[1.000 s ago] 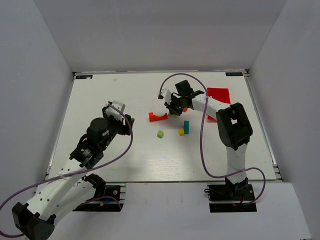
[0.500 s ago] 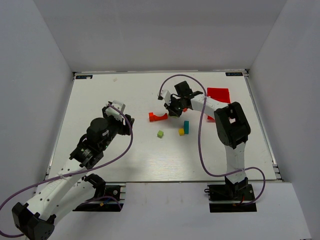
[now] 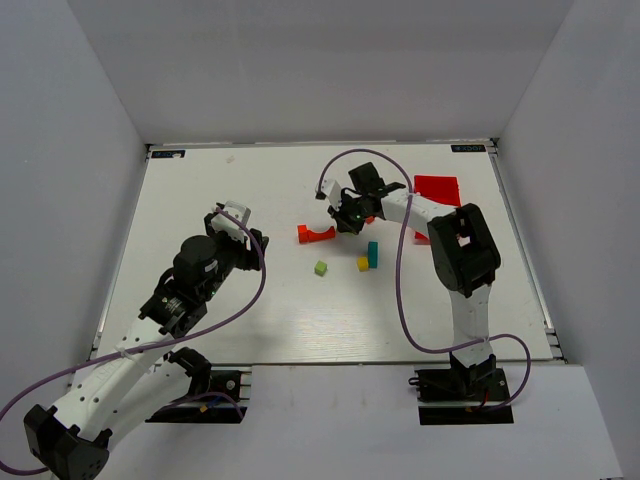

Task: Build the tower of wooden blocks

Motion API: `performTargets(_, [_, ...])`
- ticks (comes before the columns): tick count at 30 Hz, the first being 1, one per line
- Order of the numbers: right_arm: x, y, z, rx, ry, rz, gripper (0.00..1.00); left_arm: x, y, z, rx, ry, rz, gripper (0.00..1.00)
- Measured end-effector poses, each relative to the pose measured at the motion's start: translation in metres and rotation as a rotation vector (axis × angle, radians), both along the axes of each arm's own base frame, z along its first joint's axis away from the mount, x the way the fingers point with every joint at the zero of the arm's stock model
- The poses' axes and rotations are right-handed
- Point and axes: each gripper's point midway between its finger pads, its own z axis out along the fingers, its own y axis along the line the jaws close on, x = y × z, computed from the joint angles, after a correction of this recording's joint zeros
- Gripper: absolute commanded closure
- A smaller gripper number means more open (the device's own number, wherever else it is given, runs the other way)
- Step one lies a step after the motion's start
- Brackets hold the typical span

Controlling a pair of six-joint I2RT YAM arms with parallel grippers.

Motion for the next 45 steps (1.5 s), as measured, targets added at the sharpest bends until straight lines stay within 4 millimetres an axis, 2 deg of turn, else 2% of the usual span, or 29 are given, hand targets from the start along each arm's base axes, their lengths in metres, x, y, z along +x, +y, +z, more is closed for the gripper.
performTargets(45, [-0.0073, 0.0079, -0.0002, 0.029, 0.03, 0.015, 1.0, 0.0001, 0.0, 0.0001, 0.0, 0.0, 0.0, 0.23])
